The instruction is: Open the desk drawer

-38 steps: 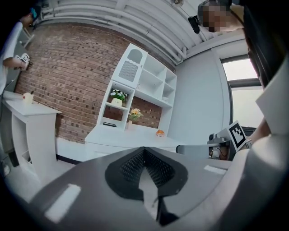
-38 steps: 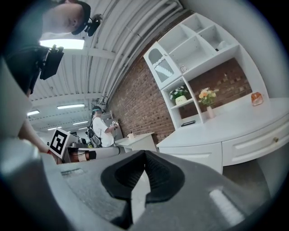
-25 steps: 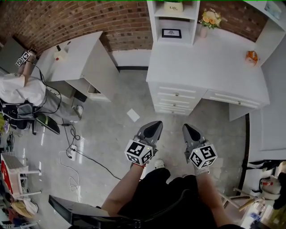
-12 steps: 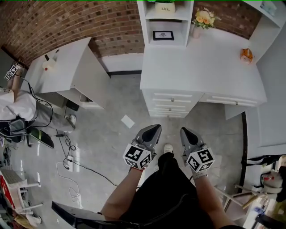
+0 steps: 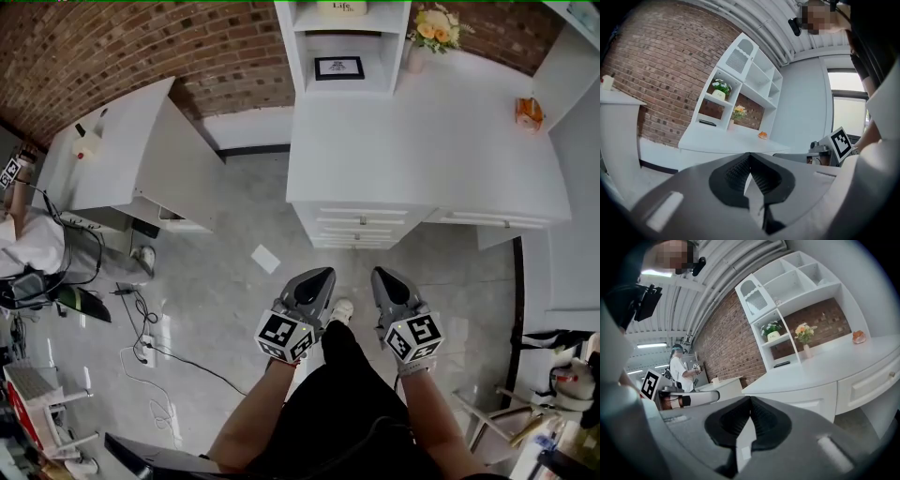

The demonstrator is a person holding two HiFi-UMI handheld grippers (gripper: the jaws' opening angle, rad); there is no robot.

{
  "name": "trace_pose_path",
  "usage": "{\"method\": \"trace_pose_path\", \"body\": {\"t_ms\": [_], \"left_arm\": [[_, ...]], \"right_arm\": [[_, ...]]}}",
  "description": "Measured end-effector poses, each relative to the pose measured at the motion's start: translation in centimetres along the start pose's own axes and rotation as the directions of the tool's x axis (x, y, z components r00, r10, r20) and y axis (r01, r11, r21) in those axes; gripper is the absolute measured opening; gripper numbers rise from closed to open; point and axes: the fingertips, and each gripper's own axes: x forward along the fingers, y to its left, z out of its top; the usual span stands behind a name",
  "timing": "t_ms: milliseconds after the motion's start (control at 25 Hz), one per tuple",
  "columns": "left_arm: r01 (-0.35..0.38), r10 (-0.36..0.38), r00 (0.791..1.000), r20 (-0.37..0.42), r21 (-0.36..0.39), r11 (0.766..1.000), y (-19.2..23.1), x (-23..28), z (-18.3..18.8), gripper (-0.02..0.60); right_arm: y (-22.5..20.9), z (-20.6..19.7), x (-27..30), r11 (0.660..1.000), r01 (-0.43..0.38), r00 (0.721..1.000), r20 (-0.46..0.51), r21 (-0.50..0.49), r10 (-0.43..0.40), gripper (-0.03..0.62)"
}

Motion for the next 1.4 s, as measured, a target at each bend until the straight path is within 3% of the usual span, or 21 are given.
{"method": "trace_pose_path", "body": {"t_ms": [400, 720, 1040, 1400], "left_arm": [[0.078, -0.076, 0.993, -0.086, 0.023, 0.997, 3.0, 5.3, -2.0, 0.003], [0.115, -0.116, 0.988, -0.105, -0.012, 0.993, 5.2, 9.1, -3.8, 0.003], [0.120, -0.124, 0.986, -0.108, -0.044, 0.992, 7.4, 12.6, -4.9, 0.003], [0.128, -0.134, 0.982, -0.136, -0.055, 0.990, 8.8, 14.3, -6.8, 0.003]], "right_arm": [[-3.4, -2.2, 4.6, 0.998, 0.035, 0.999, -0.037, 0.048, -0.033, 0.002], [-5.6, -3.8, 8.0, 0.996, 0.058, 0.997, -0.051, 0.072, -0.054, 0.002], [-8.3, -6.1, 10.7, 0.991, 0.094, 0.994, -0.068, 0.100, -0.087, 0.030], [-11.1, -8.2, 12.9, 0.977, 0.189, 0.979, -0.099, 0.101, -0.179, 0.044]]}}
